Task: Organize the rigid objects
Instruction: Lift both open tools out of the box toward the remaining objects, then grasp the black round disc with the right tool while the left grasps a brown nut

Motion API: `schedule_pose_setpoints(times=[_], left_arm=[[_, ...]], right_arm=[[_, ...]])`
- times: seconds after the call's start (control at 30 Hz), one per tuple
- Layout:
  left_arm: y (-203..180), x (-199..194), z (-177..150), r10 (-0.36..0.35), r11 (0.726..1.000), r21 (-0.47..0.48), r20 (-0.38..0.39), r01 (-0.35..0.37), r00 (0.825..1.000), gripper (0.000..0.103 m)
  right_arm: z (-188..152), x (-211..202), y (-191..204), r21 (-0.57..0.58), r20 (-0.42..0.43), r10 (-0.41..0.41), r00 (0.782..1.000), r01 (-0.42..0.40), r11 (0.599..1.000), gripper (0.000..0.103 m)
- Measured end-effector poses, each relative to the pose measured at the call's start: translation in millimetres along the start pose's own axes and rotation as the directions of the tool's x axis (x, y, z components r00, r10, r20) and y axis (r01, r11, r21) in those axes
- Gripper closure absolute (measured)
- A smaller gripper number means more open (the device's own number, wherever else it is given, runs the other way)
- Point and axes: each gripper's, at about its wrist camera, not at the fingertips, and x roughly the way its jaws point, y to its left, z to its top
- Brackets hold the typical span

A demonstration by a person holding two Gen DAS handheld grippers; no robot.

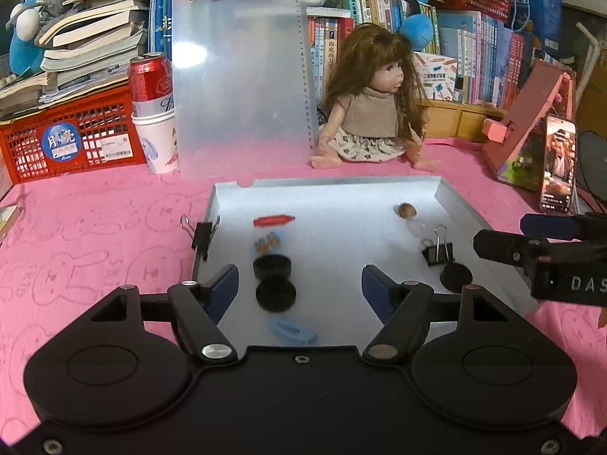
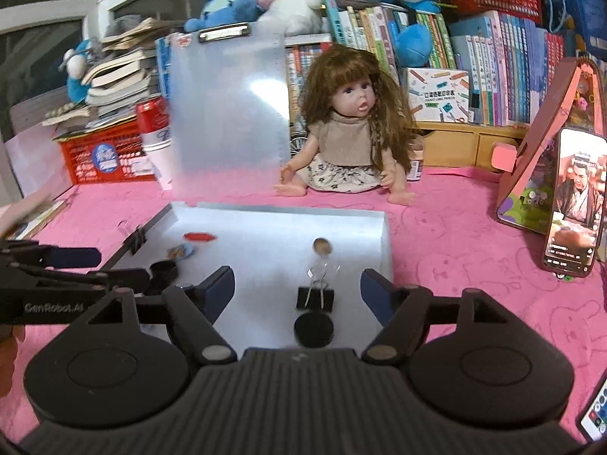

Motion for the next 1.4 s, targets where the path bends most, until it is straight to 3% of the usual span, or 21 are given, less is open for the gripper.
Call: schedule_pose_setpoints(times=[0.73,1.23,1.4], left_arm=[[-6,-37,-45,-0.026,1.000,0.005,-0.024,0.026,0.999,0.030],[-3,-36,-59,-0.034,0.999,-0.020,-0.049,0.033,0.998,0.030],[0,-35,-65,-0.038,0.999,-0.037,-0.058,0.036,0.998,0.030]], right_arm=[[-62,-62,44,-0.136,0.038,0.083,0.996,-0.077,0.988,0.015],[-100,-58,62,-0.170,-0.010,0.122,0.992,-0.122,0.978,0.015],[-109,-57,64,-0.165,0.009,0.112,0.994,-0.109,0.980,0.015]])
